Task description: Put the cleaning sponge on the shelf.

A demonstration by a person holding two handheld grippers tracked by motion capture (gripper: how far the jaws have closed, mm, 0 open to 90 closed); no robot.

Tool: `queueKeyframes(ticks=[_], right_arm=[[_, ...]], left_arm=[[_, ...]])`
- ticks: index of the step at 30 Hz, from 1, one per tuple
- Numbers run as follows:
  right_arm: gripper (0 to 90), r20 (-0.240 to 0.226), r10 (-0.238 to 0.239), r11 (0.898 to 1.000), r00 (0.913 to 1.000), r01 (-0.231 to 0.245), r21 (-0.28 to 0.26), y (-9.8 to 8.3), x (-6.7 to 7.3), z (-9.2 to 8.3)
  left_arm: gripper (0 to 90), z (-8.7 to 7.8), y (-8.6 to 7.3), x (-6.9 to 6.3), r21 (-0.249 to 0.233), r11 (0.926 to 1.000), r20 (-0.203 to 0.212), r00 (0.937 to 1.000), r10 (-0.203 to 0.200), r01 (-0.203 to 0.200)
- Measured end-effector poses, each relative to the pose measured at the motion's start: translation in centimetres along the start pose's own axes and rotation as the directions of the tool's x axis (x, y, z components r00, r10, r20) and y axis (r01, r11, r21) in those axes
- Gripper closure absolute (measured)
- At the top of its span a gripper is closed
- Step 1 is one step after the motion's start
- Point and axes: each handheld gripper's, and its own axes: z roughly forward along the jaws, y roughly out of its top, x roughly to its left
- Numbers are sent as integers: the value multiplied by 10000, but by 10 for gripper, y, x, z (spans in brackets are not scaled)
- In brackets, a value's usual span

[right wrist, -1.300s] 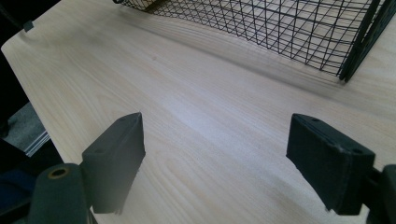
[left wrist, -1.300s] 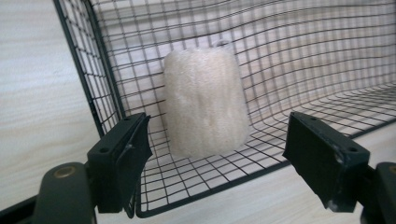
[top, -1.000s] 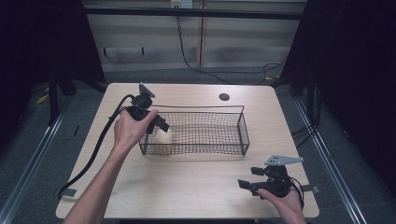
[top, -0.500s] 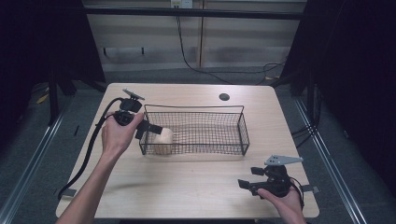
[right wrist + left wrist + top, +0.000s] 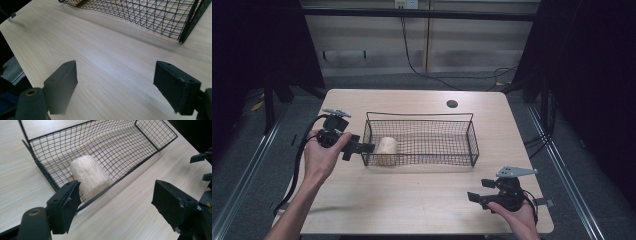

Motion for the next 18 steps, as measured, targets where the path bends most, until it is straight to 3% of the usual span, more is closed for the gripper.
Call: queueKeyframes(ticks=[4, 7, 9, 10, 12, 14, 16, 18], right_arm=[[189, 1, -14, 10000, 10000, 14, -6, 0, 0, 0], [189, 28, 22, 10000, 10000, -22, -22, 0, 0, 0], [189, 48, 50, 10000, 10000, -50, -67, 0, 0, 0], [190, 51, 45, 9999, 10000, -45, -124, 0, 0, 0], [190, 87, 51, 9998, 9999, -49, -168, 0, 0, 0], [191, 103, 20, 9997, 9999, -17, -235, -1, -1, 0], [194, 122, 136, 9997, 9998, -134, -218, -1, 0, -1], [194, 117, 87, 9997, 9999, -84, -235, -1, -1, 0]], left_arm=[[173, -11, -10, -1, -408, 9991, 126, 9999, 71, -66], [183, -16, -22, -1, -647, 9978, -37, 9999, 117, -119], [183, -18, -30, 0, -841, 9958, 314, 9990, -331, 356], [187, -19, -33, 1, -928, 9949, 381, 9986, -366, 400], [197, -22, -42, 0, -1113, 9936, -2, 9998, -184, 182], [197, -22, -53, 1, -1122, 9934, 116, 9997, -208, 219], [197, -23, -63, 0, -1149, 9934, -249, 9997, -50, 21], [193, -23, -73, 1, -1125, 9935, -15, 9999, -149, 146]])
